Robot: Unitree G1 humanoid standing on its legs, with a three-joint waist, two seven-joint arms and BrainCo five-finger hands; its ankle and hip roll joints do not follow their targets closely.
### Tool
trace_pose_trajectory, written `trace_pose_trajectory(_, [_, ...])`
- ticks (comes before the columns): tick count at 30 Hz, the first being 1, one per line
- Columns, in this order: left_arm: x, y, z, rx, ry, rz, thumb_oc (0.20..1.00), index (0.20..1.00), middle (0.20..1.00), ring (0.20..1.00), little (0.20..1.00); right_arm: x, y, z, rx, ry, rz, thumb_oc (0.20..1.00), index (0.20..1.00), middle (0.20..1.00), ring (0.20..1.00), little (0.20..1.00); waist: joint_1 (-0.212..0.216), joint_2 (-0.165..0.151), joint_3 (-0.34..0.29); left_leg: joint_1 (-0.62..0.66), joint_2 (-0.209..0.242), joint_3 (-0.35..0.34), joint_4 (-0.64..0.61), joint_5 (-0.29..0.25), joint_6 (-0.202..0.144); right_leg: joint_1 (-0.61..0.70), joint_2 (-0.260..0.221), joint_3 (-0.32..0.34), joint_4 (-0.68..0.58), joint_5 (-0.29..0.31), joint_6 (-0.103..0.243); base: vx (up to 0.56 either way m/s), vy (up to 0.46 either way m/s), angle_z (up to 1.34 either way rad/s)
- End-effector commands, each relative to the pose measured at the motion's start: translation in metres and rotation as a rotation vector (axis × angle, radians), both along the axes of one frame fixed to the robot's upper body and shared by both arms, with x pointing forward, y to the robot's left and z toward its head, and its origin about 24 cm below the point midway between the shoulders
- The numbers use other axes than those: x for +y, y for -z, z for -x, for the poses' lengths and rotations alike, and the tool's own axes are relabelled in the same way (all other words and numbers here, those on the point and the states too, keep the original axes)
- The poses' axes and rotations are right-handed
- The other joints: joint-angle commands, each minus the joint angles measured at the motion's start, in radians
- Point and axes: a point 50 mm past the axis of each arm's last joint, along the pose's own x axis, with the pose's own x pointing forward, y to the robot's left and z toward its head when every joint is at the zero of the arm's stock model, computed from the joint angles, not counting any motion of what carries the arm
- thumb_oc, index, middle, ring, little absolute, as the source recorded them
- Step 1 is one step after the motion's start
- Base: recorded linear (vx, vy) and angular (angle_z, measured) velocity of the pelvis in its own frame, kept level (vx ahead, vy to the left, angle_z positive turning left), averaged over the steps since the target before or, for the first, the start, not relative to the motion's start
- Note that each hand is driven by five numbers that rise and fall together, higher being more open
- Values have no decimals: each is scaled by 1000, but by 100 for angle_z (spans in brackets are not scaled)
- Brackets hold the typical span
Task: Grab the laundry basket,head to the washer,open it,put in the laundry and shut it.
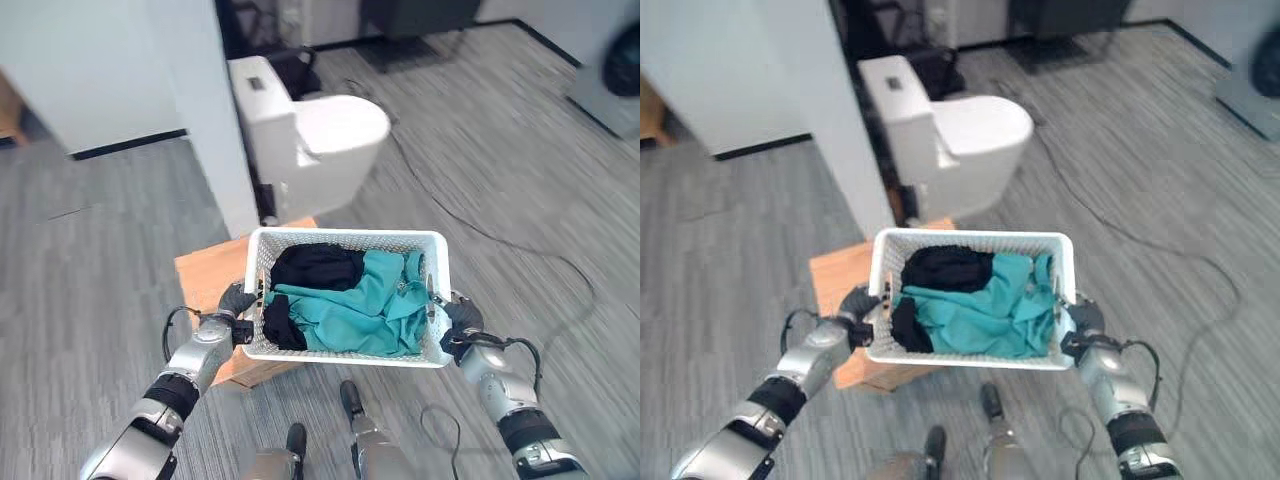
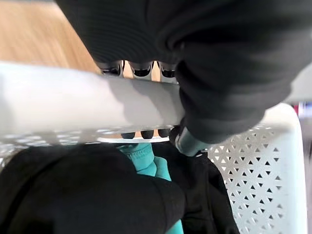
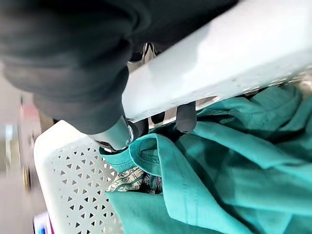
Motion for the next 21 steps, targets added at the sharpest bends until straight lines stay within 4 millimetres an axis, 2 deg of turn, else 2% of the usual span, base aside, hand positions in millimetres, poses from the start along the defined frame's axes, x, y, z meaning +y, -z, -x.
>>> trace_pose_trajectory(1, [-42, -55, -22, -265, 214, 136, 200, 200, 200, 200, 200, 55, -50, -39, -247, -242, -68, 200, 200, 200, 200, 200, 54, 9, -2, 46, 42, -68, 47, -152, -81, 41, -36, -7, -84, 96, 27, -7, 118, -63])
trace_pose_trajectory(3, [-35, -54, -21, -267, 191, 126, 200, 200, 200, 200, 200, 62, -47, -39, -237, -271, -65, 200, 200, 200, 200, 200, 80, 5, 3, 58, 23, -94, 68, -166, -66, 33, -31, -41, -77, 89, 27, 11, 80, -65])
trace_pose_trajectory(5, [-33, -53, -20, -263, 191, 122, 200, 200, 200, 200, 200, 63, -45, -37, -229, -285, -65, 200, 200, 200, 200, 200, 99, 8, 12, 56, 10, -141, 92, -159, -59, 40, -14, -94, -13, 43, 0, -79, 22, -73])
trace_pose_trajectory(7, [-35, -53, -20, -257, 200, 128, 200, 200, 200, 200, 200, 58, -40, -33, -209, -278, -60, 200, 200, 200, 200, 200, 104, 16, 11, 65, 15, -165, 72, -136, -51, 80, 13, -93, 76, -16, -35, -128, -7, -20])
trace_pose_trajectory(8, [-35, -53, -20, -257, 200, 128, 200, 200, 200, 200, 200, 58, -40, -33, -209, -278, -60, 200, 200, 200, 200, 200, 104, 16, 10, 65, 14, -165, 71, -135, -51, 79, 13, -93, 76, -16, -35, -152, 23, -2])
trace_pose_trajectory(9, [-33, -49, -19, -242, 186, 127, 200, 200, 200, 200, 200, 51, -36, -28, -195, -271, -48, 200, 200, 200, 200, 200, 109, 31, -5, 73, 40, -152, 44, -108, -49, 130, 23, -133, 159, -89, -61, -152, 35, -12])
trace_pose_trajectory(11, [-28, -44, -18, -227, 161, 132, 200, 200, 200, 200, 200, 47, -32, -25, -180, -268, -31, 200, 200, 200, 200, 200, 128, 47, -22, 73, 67, -122, 26, -92, -45, 166, 10, -214, 254, -158, -75, -162, 25, -30])
trace_pose_trajectory(12, [-26, -42, -17, -222, 149, 136, 200, 200, 200, 200, 200, 47, -30, -26, -175, -273, -22, 200, 200, 200, 200, 200, 137, 51, -27, 66, 79, -103, 23, -84, -45, 172, -1, -249, 280, -170, -80, -142, -31, -95])
trace_pose_trajectory(13, [-22, -38, -16, -210, 124, 138, 200, 200, 200, 200, 200, 46, -29, -26, -169, -273, -12, 200, 200, 200, 200, 200, 144, 51, -28, 64, 89, -76, 22, -80, -49, 202, -15, -285, 262, -187, -79, -185, -82, -165])
trace_pose_trajectory(14, [-14, -33, -15, -198, 80, 147, 200, 200, 200, 200, 200, 47, -30, -30, -166, -288, 9, 200, 200, 200, 200, 200, 154, 36, -30, 68, 96, -15, -4, -72, -56, 234, -29, -327, 160, -163, -71, -168, -117, -161])
trace_pose_trajectory(17, [-11, -29, -13, -188, 61, 157, 200, 200, 200, 200, 200, 47, -31, -32, -162, -291, 26, 200, 200, 200, 200, 200, 139, 42, -39, 74, 117, 25, -33, -56, -65, 220, -7, -316, 134, -167, -78, -46, -84, -144])
trace_pose_trajectory(21, [-2, -21, -12, -157, 14, 142, 200, 200, 200, 200, 200, 43, -31, -32, -160, -301, 52, 200, 200, 200, 200, 200, 87, 53, -41, 106, 160, 52, -93, -17, -92, 219, 45, -278, 109, -176, -110, -12, -171, -56])
